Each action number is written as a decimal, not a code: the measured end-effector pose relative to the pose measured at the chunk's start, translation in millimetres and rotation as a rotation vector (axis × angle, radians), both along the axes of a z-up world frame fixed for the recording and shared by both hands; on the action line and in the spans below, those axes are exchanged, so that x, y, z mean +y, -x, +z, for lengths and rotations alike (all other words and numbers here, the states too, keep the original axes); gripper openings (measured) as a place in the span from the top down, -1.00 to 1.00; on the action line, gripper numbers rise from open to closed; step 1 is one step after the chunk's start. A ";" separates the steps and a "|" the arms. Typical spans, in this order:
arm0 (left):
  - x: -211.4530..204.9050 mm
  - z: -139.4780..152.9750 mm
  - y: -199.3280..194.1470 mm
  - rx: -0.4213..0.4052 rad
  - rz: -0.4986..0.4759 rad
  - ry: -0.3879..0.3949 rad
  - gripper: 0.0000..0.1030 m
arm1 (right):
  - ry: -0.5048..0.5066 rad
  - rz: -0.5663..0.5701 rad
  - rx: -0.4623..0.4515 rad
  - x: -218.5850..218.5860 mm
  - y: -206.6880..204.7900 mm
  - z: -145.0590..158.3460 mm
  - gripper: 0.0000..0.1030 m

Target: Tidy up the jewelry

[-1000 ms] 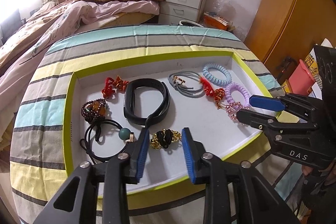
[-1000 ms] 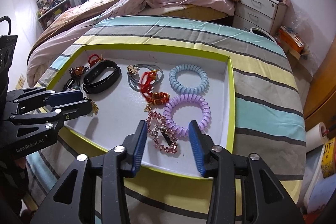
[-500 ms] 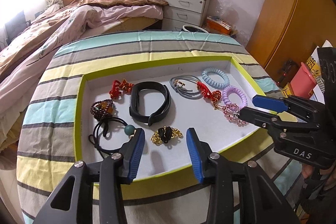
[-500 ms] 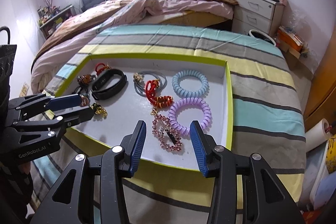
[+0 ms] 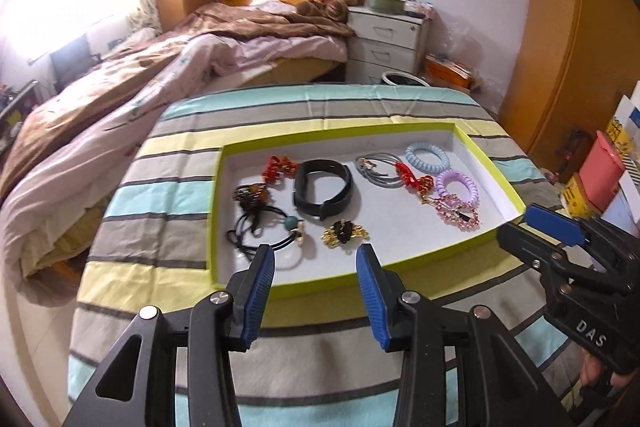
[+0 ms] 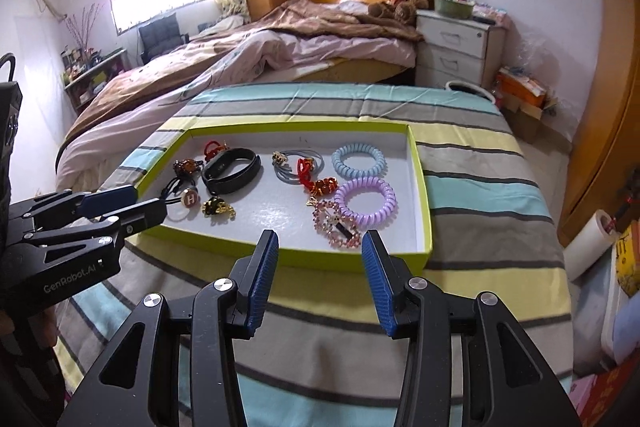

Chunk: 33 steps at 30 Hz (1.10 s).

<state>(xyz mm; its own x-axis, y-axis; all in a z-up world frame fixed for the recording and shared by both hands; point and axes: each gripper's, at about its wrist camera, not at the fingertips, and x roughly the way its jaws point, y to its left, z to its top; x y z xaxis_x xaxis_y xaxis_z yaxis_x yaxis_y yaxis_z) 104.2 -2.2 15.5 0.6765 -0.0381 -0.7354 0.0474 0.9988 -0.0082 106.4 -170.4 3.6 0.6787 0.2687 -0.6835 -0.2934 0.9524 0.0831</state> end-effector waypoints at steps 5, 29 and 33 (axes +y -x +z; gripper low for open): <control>-0.5 4.6 20.4 -0.032 0.028 -0.021 0.18 | -0.013 -0.029 -0.052 1.5 21.4 6.3 0.13; -5.0 9.0 64.5 -0.091 0.065 -0.002 0.18 | -0.043 -0.088 -0.106 5.4 64.1 12.2 0.14; -3.8 10.3 65.1 -0.098 0.070 -0.001 0.18 | -0.046 -0.093 -0.101 5.9 65.5 10.7 0.14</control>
<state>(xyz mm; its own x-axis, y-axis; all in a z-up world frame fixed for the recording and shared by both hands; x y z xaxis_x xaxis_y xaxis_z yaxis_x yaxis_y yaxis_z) 39.1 -6.0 25.8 0.7462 0.0124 -0.6656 -0.0218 0.9997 -0.0058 40.9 -164.5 14.3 0.7666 0.2309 -0.5992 -0.2128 0.9717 0.1021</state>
